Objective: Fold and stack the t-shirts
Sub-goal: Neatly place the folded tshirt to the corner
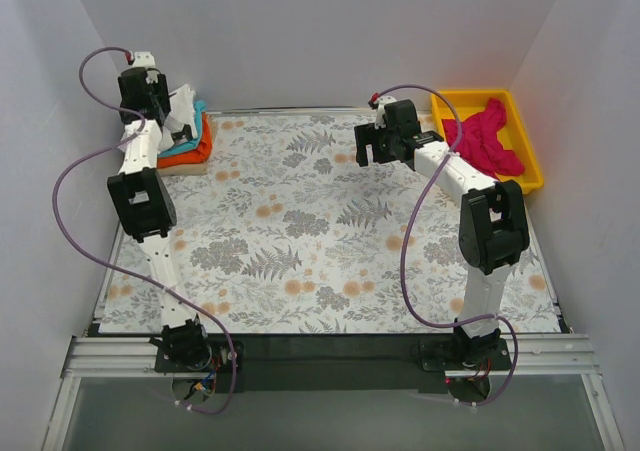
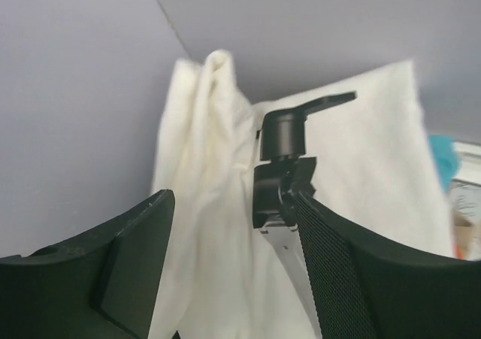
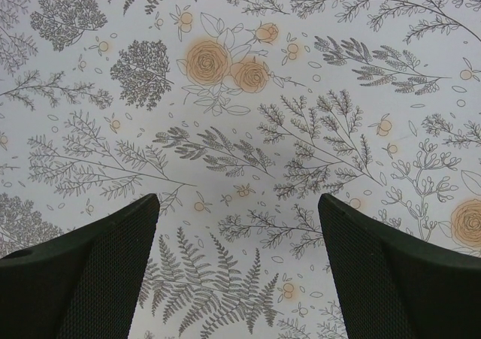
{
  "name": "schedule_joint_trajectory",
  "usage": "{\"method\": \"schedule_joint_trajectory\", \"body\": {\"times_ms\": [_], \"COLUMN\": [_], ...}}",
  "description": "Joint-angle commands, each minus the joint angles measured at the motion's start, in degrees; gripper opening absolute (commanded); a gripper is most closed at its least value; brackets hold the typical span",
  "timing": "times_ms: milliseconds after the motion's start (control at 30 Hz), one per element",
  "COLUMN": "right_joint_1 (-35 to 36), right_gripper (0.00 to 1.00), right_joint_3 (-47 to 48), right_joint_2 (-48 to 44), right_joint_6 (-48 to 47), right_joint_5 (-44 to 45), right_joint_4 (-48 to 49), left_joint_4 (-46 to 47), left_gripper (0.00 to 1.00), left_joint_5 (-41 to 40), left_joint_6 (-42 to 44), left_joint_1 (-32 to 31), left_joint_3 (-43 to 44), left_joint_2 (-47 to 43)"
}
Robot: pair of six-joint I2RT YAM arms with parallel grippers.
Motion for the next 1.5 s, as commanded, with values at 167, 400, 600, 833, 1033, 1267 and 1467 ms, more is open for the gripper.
{"method": "schedule_joint_trajectory", "body": {"times_ms": [167, 400, 600, 833, 1033, 1267, 1467], "right_joint_1": [0.17, 0.17, 0.17, 0.17, 0.08, 0.08, 0.08], "right_gripper": [0.78, 0.78, 0.78, 0.78, 0.78, 0.77, 0.77], "right_joint_3": [0.11, 0.72, 1.08, 0.73, 0.72, 0.46, 0.73], "right_joint_2": [-2.26, -1.03, -0.24, -0.33, -0.15, -0.32, -0.24], "right_joint_6": [-0.56, -0.38, -0.03, -0.12, -0.03, 0.06, 0.15], "right_joint_5": [-0.08, -0.26, -0.61, -0.44, -0.44, -0.44, -0.70], "right_joint_4": [0.74, 0.74, 0.65, 0.66, 0.57, 0.66, 0.57], "left_joint_4": [-5.33, -6.04, -6.04, -5.77, -3.85, -3.14, -3.05], "left_gripper": [0.64, 0.64, 0.64, 0.62, 0.43, 0.07, 0.00], "left_joint_5": [9.38, 6.21, 4.81, -2.13, -4.78, 0.93, 5.68], "left_joint_6": [-9.52, -8.82, -8.65, -6.28, -4.16, -4.60, -4.78], "left_joint_1": [-1.19, -4.27, -5.85, -6.64, -7.08, -7.26, -8.31], "left_joint_3": [1.39, 1.75, 1.04, 3.06, 0.78, -3.00, -8.17], "left_joint_2": [-9.40, -5.97, -4.04, 0.62, 0.80, -4.20, -9.99]}}
